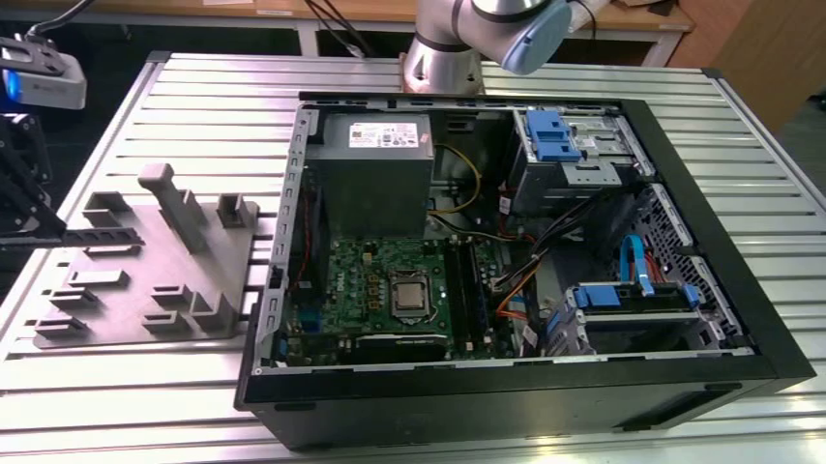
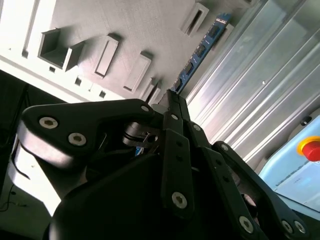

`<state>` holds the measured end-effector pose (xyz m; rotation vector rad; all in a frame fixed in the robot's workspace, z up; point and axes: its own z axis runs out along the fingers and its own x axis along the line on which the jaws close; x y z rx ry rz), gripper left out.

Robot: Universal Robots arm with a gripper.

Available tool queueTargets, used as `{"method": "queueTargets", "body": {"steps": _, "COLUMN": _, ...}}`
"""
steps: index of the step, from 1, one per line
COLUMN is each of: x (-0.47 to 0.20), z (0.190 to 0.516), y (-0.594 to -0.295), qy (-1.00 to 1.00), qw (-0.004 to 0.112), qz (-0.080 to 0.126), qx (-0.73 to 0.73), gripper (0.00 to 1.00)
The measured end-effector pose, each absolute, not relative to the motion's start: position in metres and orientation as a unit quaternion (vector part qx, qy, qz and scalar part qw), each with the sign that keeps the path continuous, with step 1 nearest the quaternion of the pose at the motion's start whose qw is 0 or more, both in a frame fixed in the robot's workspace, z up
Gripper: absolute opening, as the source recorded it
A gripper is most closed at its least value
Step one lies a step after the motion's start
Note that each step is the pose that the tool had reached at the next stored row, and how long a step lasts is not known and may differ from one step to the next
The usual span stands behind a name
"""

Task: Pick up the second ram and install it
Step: 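Pick up the second ram and move it above second insertion slot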

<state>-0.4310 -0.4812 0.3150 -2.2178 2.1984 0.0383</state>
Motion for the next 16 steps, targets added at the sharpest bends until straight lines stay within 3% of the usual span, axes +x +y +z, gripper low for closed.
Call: {"method": "queueTargets", "body": {"steps": 16, "x": -0.431, "z": 0.342, "y": -0.481, "qy": 0.704, "qw": 0.010, "qz": 0.012, "qx": -0.710, "gripper": 0.11}}
